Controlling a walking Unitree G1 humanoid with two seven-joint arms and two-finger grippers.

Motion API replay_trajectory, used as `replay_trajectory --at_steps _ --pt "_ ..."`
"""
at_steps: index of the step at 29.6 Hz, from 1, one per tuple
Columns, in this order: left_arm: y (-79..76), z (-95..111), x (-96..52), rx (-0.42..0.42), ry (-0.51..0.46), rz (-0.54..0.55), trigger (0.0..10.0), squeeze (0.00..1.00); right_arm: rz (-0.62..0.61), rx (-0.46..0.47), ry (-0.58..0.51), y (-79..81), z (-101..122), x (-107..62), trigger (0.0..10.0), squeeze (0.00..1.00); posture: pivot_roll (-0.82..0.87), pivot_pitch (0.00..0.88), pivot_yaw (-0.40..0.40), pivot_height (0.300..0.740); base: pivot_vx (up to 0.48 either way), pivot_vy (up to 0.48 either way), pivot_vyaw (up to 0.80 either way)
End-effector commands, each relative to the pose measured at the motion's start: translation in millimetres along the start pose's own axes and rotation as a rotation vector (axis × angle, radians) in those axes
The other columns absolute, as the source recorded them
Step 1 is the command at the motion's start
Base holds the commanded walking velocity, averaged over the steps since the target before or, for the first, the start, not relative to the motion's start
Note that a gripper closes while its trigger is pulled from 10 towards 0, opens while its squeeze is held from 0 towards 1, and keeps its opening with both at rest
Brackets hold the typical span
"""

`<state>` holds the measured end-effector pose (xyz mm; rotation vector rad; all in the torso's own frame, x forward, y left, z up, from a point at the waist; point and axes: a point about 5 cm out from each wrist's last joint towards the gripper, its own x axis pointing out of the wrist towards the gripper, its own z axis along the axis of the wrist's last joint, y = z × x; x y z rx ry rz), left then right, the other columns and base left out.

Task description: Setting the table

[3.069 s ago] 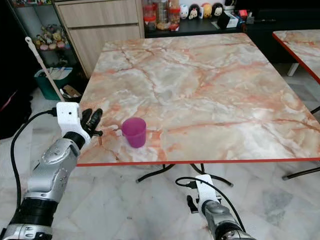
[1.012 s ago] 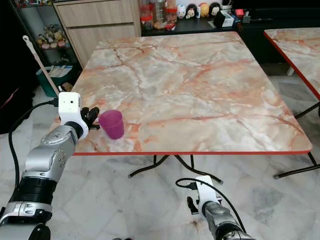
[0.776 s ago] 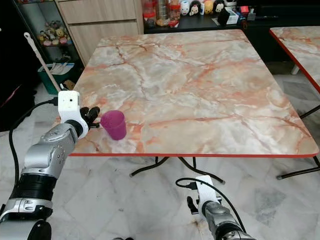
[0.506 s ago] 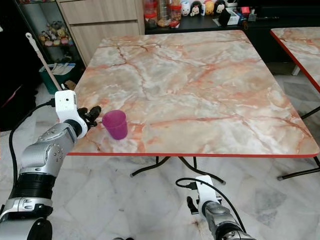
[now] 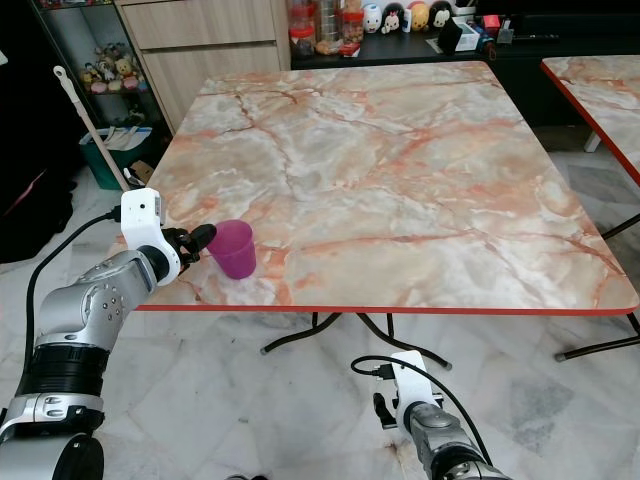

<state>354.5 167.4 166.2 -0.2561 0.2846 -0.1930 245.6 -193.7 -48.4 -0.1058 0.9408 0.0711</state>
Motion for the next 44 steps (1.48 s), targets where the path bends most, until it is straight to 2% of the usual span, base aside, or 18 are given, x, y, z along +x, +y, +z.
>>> replay_trajectory --at_steps 1,5,10,14,15,17,30,44 --pt "-5.0 14 -1.6 0.052 -0.03 -0.024 10.0 0.0 0.008 -0.005 -0.003 2.9 2 0.4 10.0 0.0 -0.02 0.072 0.069 0.74 0.0 0.0 0.0" --pt "-6.1 15 -1.8 0.066 -0.031 -0.034 10.0 0.0 0.008 -0.005 -0.003 2.9 2 0.4 10.0 0.0 -0.02 0.072 0.069 0.74 0.0 0.0 0.0" --pt "-10.8 18 -2.9 0.122 -0.04 -0.048 10.0 0.0 0.008 -0.005 -0.004 2.9 2 0.4 10.0 0.0 -0.02 0.072 0.069 0.74 0.0 0.0 0.0" --pt "-10.1 18 -3.3 0.224 -0.036 -0.025 10.0 0.0 0.008 -0.005 -0.004 3.1 2 0.5 10.0 0.0 -0.02 0.073 0.069 0.74 0.0 0.0 0.0" --pt "-8.9 17 -3.3 0.303 -0.036 -0.003 10.0 0.0 0.008 -0.005 -0.004 3.1 2 0.5 10.0 0.0 -0.02 0.073 0.069 0.74 0.0 0.0 0.0" --pt "-8.6 17 -3.4 0.345 -0.04 0.01 10.0 0.0 0.008 -0.005 -0.004 3.1 2 0.5 10.0 0.0 -0.02 0.073 0.069 0.74 0.0 0.0 0.0" --pt "-12.4 14 -3.6 0.324 -0.031 -0.041 10.0 0.0 0.009 -0.005 -0.005 3.2 2 0.5 10.0 0.0 -0.02 0.073 0.068 0.74 0.0 0.0 0.0" --pt "-10.3 4 -2.8 0.368 0.015 -0.029 10.0 0.0 0.009 -0.006 -0.005 3.1 2 0.5 10.0 0.0 -0.02 0.073 0.068 0.74 0.0 0.0 0.0"
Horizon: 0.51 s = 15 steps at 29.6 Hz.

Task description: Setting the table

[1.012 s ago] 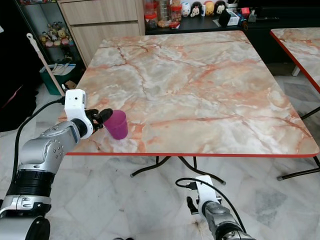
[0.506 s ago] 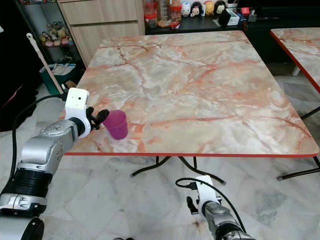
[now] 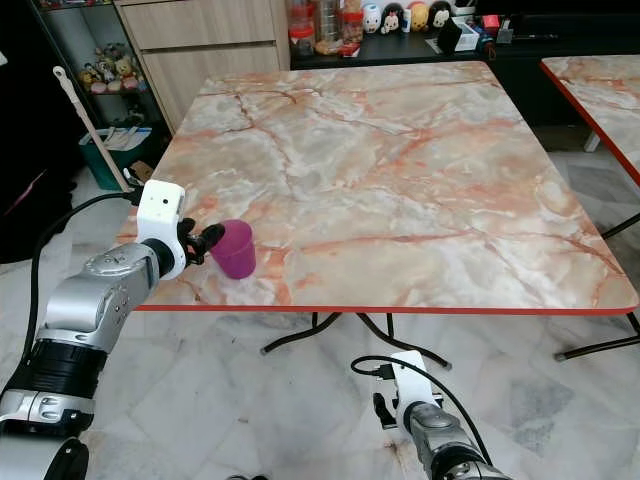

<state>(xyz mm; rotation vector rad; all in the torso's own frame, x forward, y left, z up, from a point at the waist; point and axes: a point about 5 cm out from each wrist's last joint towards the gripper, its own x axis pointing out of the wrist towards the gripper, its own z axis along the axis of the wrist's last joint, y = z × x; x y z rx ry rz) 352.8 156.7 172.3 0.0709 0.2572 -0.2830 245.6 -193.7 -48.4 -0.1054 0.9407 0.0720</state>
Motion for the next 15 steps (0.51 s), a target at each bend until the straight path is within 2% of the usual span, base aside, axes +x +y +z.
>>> replay_trajectory --at_steps 1,15 --pt "2.0 -0.3 -2.1 0.034 0.003 0.016 10.0 0.0 0.008 -0.006 -0.005 3.0 1.9 0.5 10.0 0.0 -0.02 0.073 0.068 0.74 0.0 0.0 0.0" --pt "-0.9 -3.9 -1.6 0.043 0.023 0.004 10.0 0.0 0.008 -0.005 -0.005 2.9 1.9 0.5 10.0 0.0 -0.02 0.074 0.068 0.74 0.0 0.0 0.0"
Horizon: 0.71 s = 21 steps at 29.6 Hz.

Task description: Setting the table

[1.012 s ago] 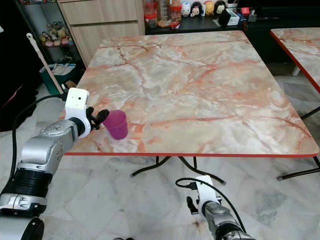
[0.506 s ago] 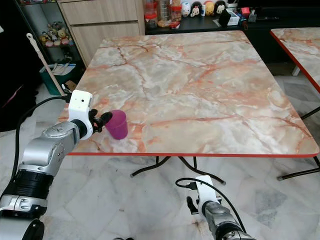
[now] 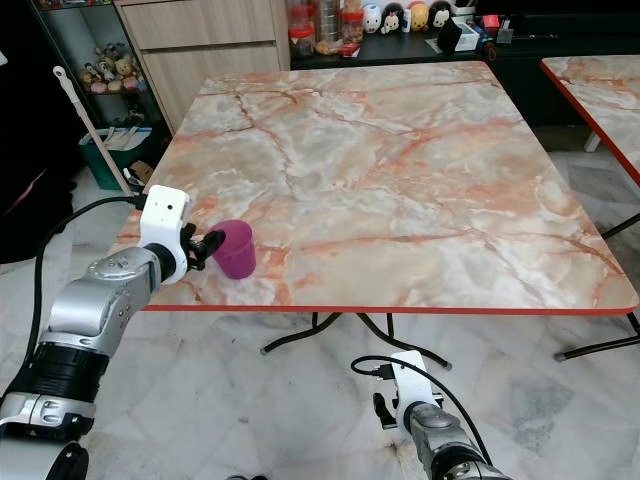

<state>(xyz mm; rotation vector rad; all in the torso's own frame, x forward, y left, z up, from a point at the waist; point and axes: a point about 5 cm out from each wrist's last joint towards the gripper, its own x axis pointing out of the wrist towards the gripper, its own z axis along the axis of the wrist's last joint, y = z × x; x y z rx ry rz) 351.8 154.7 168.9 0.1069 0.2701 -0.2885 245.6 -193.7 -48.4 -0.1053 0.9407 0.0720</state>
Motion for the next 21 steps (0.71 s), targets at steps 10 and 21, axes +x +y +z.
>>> replay_trajectory --at_steps 10,21 --pt "12.2 4 2.0 -0.009 -0.006 0.119 10.0 0.0 0.007 -0.007 -0.007 3.1 2 0.5 10.0 0.0 -0.02 0.072 0.068 0.74 0.0 0.0 0.0" --pt "4.8 -1 5.8 -0.014 0.029 0.074 10.0 0.0 0.008 -0.005 -0.007 3.5 2 0.6 10.0 0.0 -0.02 0.073 0.071 0.74 0.0 0.0 0.0"
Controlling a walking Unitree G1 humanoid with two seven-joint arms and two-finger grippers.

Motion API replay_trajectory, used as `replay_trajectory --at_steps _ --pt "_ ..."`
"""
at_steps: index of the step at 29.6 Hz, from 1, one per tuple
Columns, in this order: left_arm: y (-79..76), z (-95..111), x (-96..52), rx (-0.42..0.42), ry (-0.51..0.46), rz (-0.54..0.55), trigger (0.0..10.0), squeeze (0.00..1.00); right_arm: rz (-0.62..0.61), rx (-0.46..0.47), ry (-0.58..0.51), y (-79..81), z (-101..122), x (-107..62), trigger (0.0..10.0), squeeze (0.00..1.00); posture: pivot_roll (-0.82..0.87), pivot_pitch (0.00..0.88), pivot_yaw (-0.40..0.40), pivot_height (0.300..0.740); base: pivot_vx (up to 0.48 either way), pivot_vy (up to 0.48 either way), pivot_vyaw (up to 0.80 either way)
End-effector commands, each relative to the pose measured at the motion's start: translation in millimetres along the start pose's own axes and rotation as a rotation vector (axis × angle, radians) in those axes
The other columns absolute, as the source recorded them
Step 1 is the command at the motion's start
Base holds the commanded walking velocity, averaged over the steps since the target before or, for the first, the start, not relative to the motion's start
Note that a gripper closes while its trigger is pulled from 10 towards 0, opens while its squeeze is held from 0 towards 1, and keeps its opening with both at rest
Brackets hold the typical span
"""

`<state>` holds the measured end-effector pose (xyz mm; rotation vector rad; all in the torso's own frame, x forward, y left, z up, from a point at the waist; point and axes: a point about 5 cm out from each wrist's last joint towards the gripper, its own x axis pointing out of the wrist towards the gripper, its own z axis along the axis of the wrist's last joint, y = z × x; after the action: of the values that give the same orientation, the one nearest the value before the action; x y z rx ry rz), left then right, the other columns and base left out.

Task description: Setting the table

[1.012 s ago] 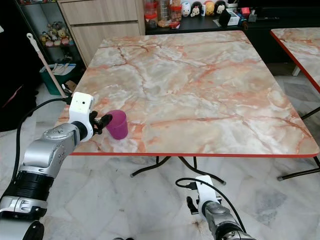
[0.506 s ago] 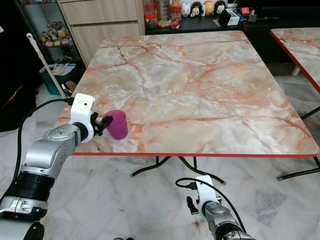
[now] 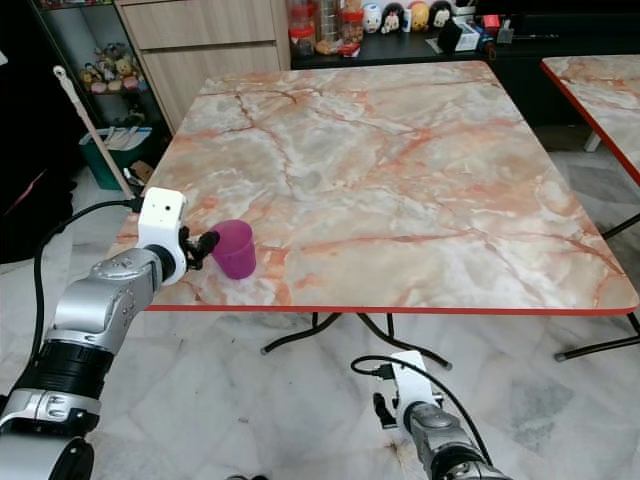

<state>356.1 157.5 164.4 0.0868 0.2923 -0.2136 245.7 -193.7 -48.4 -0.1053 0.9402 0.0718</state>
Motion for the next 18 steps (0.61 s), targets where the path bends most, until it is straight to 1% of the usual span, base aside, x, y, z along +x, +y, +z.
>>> replay_trajectory --at_steps 1,6,8,9,10,11,12,13,15,18 --pt "0.4 2.5 1.6 0.02 0.007 0.003 10.0 0.0 0.008 -0.004 -0.007 3.6 2.2 0.6 10.0 0.0 -0.02 0.073 0.071 0.74 0.0 0.0 0.0" --pt "-0.9 1.5 3.0 0.02 0.014 0.001 10.0 0.0 0.008 -0.003 -0.007 3.9 2.2 0.6 10.0 0.0 -0.02 0.071 0.073 0.74 0.0 0.0 0.0" --pt "-0.8 1.5 3.3 0.018 0.016 0.003 9.8 0.0 0.008 -0.003 -0.007 4.0 2.2 0.6 10.0 0.0 -0.02 0.068 0.073 0.74 0.0 0.0 0.0" --pt "-0.8 1.6 3.4 0.019 0.018 0.003 9.2 0.0 0.008 -0.003 -0.007 4.1 2.2 0.6 10.0 0.0 -0.02 0.068 0.073 0.74 0.0 0.0 0.0" --pt "-0.8 1.5 3.4 0.018 0.019 0.003 5.9 0.0 0.008 -0.003 -0.007 4.1 2.1 0.6 10.0 0.0 -0.02 0.065 0.074 0.74 0.0 0.0 0.0" --pt "-0.9 1.4 3.5 0.017 0.019 0.003 5.9 0.0 0.008 -0.004 -0.007 4.1 2.0 0.6 10.0 0.0 -0.02 0.065 0.074 0.74 0.0 0.0 0.0" --pt "-0.8 1.1 3.5 0.018 0.021 0.002 3.2 0.0 0.009 -0.004 -0.007 4.3 1.8 0.7 10.0 0.0 -0.02 0.062 0.076 0.74 0.0 0.0 0.0" --pt "-0.8 1.0 3.5 0.018 0.022 0.001 1.4 0.0 0.009 -0.004 -0.006 4.4 1.7 0.7 10.0 0.0 -0.02 0.062 0.076 0.74 0.0 0.0 0.0" --pt "-0.8 1.0 3.6 0.021 0.024 -0.001 1.2 0.0 0.009 -0.004 -0.006 4.4 1.7 0.7 10.0 0.0 -0.02 0.062 0.076 0.74 0.0 0.0 0.0" --pt "-0.7 0.1 3.7 0.021 0.03 -0.004 1.3 0.0 0.01 -0.004 -0.006 4.7 1.3 0.7 10.0 0.0 -0.02 0.056 0.079 0.74 0.0 0.0 0.0"
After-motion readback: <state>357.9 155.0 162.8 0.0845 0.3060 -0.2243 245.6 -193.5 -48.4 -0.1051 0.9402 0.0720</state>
